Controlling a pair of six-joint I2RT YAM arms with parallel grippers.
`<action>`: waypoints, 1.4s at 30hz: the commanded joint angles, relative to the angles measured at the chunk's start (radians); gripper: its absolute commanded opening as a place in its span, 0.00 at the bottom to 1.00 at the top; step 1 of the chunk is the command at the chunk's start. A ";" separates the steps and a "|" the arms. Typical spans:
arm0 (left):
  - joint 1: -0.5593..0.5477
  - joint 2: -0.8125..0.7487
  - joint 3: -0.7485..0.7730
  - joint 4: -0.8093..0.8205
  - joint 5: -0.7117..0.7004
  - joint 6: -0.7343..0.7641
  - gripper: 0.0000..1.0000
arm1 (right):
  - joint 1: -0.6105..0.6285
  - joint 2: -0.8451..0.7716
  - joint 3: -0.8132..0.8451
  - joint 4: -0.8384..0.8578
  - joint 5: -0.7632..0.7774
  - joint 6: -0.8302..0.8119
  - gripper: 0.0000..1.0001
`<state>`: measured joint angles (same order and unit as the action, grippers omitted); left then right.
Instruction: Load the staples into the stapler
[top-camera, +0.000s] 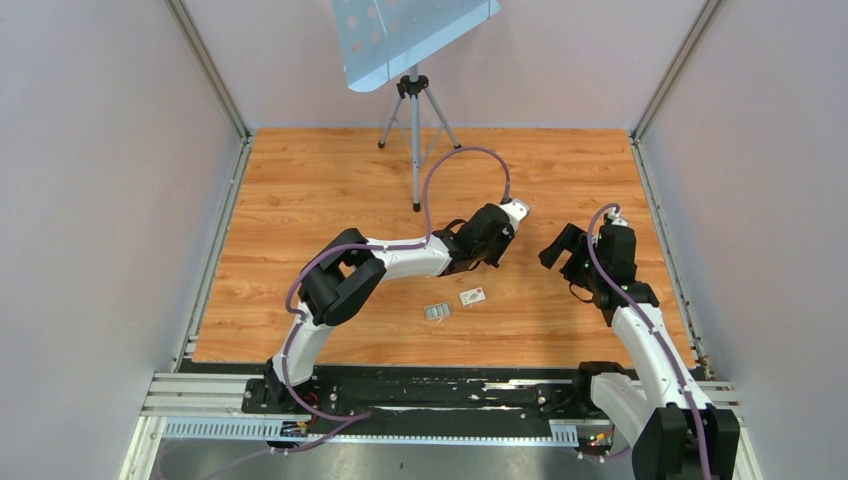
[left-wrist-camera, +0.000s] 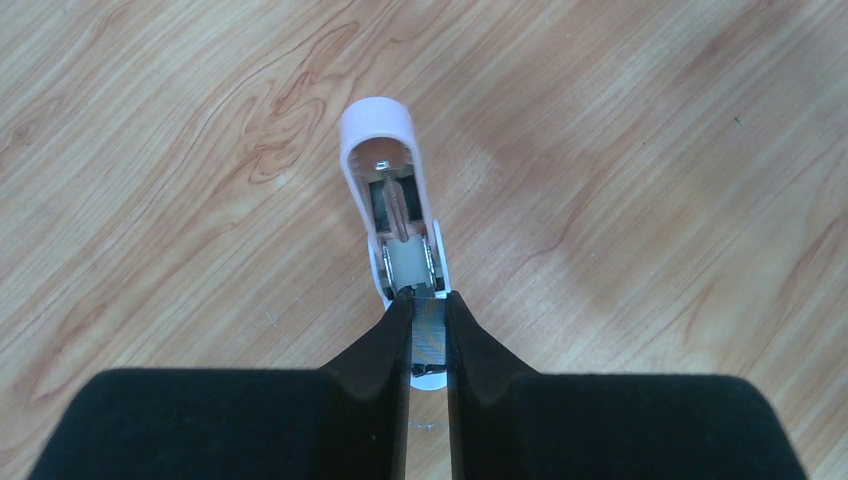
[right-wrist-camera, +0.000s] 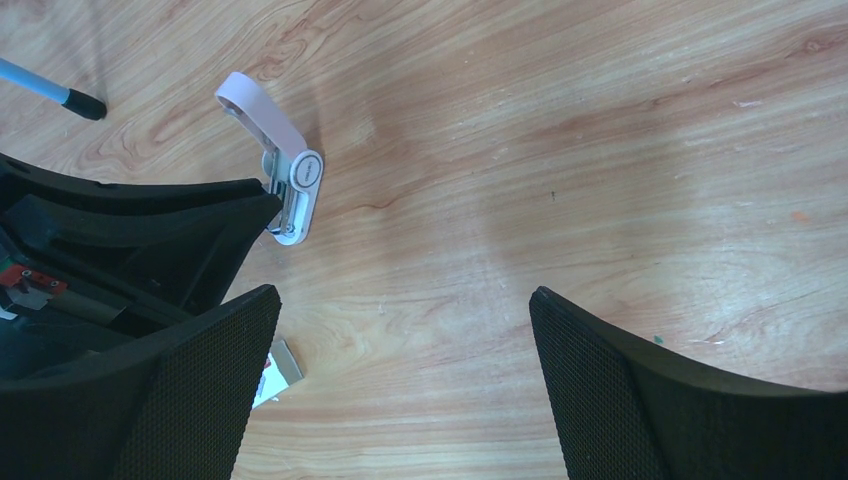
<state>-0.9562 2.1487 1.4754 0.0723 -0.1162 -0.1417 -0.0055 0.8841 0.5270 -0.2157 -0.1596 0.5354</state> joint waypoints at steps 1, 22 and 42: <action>0.002 -0.045 0.026 -0.003 0.006 -0.003 0.15 | -0.017 0.000 -0.012 0.007 -0.020 0.014 1.00; 0.000 -0.015 0.019 0.032 -0.069 -0.087 0.15 | -0.017 -0.004 -0.022 0.012 -0.024 0.012 1.00; -0.005 0.006 0.012 0.061 -0.098 -0.120 0.15 | -0.017 -0.001 -0.025 0.017 -0.021 -0.001 1.00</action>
<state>-0.9573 2.1487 1.4754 0.0967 -0.1886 -0.2520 -0.0055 0.8856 0.5220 -0.2028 -0.1757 0.5350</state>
